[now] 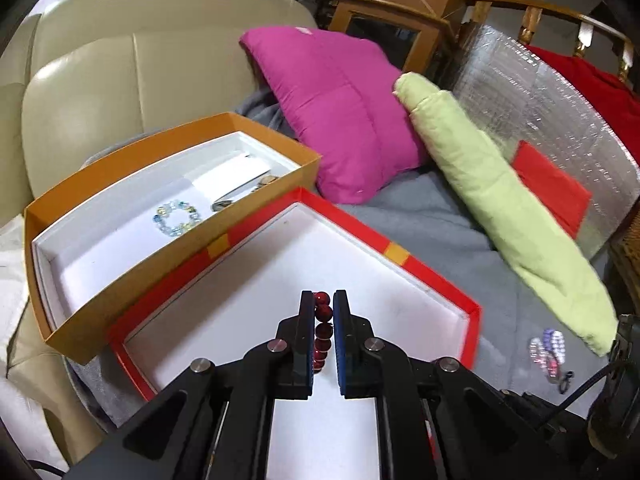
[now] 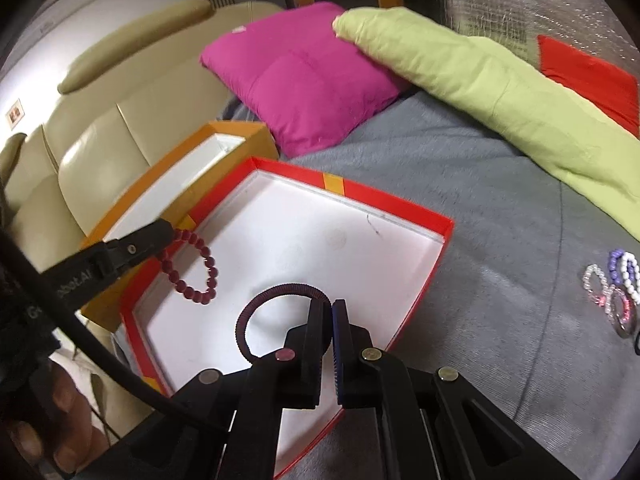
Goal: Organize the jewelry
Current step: 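Carry the red bead bracelet and dark red bangle over the red-rimmed white box lid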
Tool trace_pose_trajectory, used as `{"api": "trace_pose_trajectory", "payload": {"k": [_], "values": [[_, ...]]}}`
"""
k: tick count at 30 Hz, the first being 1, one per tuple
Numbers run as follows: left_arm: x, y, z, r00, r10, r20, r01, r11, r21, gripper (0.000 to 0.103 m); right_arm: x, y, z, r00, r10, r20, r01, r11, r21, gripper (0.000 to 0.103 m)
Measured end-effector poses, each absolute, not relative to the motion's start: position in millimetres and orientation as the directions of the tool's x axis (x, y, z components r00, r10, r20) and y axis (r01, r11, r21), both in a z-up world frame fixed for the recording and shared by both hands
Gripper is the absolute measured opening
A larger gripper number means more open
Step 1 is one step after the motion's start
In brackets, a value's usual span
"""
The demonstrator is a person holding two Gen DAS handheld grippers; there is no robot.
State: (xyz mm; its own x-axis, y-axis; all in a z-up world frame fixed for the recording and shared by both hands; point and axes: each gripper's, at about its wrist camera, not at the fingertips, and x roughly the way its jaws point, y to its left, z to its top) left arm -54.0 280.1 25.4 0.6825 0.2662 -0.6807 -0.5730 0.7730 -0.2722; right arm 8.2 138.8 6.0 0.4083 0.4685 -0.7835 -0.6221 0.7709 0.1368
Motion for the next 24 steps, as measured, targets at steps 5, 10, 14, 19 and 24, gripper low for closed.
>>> {"api": "trace_pose_trajectory", "payload": {"k": [5,10,14,19,24], "values": [[-53,290,15,0.641,0.300,-0.707,-0.632,0.729,-0.264,0.009,17,138,-5,0.400,0.444,-0.802,-0.613,0.780,0.126,0.005],[-52,296,6,0.610,0.289,-0.738,-0.656,0.707,-0.265,0.009,21,145,-8,0.396,0.435,-0.809,-0.619,0.777,0.115,0.005],[-49,296,1,0.589,0.284,-0.757,-0.665,0.702,-0.254,0.009,22,154,-11,0.392,0.426,-0.816,-0.629,0.771,0.100,0.005],[-50,304,-5,0.554,0.297,-0.778,-0.701,0.670,-0.243,0.009,25,160,-14,0.389,0.416,-0.822,-0.631,0.770,0.091,0.005],[-53,311,-10,0.533,0.300,-0.791,-0.728,0.639,-0.248,0.009,29,165,-18,0.381,0.401,-0.833,-0.632,0.770,0.081,0.005]]}}
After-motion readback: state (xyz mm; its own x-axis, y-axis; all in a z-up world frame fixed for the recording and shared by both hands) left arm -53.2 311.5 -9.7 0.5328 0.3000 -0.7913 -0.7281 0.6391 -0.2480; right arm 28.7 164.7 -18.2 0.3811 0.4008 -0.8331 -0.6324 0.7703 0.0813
